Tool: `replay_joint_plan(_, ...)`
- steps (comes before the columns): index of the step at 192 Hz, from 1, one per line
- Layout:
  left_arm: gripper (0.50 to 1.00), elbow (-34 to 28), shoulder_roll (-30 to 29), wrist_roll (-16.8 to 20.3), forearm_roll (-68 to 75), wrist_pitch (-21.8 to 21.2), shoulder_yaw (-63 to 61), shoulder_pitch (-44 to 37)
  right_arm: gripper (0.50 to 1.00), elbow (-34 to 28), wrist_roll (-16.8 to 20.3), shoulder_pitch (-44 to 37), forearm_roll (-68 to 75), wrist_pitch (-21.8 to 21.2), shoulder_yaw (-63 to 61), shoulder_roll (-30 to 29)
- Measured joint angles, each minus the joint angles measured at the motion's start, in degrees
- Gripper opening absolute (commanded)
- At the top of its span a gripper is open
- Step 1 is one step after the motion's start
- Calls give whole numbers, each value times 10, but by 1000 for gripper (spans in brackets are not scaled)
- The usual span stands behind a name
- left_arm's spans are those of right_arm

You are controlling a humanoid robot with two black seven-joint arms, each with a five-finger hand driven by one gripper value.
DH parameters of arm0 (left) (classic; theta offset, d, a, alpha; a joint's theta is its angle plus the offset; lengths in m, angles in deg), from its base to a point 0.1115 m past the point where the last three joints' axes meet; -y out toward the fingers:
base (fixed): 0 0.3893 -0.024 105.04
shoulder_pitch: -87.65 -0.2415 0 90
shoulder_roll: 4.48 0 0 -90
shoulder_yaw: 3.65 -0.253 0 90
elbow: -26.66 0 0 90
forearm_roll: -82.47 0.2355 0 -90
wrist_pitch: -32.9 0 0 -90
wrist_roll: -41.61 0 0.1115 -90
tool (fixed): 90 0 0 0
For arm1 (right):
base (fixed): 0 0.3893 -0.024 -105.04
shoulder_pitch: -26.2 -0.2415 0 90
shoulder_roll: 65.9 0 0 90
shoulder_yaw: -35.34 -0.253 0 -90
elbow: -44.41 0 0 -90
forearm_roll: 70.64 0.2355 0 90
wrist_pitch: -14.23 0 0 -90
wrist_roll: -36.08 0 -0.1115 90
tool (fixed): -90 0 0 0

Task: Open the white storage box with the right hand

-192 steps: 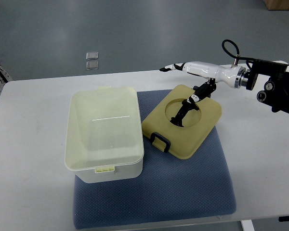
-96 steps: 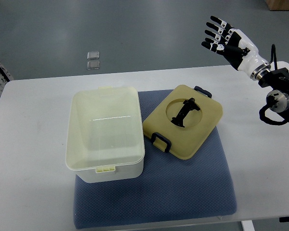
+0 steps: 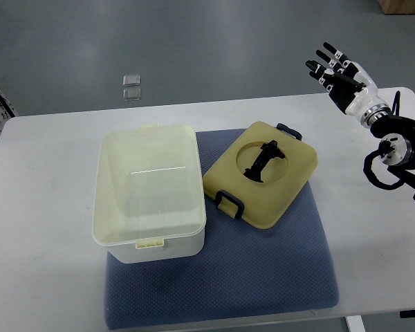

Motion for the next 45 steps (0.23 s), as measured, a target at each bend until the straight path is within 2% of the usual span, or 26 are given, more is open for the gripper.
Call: replay_joint_plan(45,1000,0,0,0,0,0,0,0,930,18,-12,23,-5,9,-1,-12)
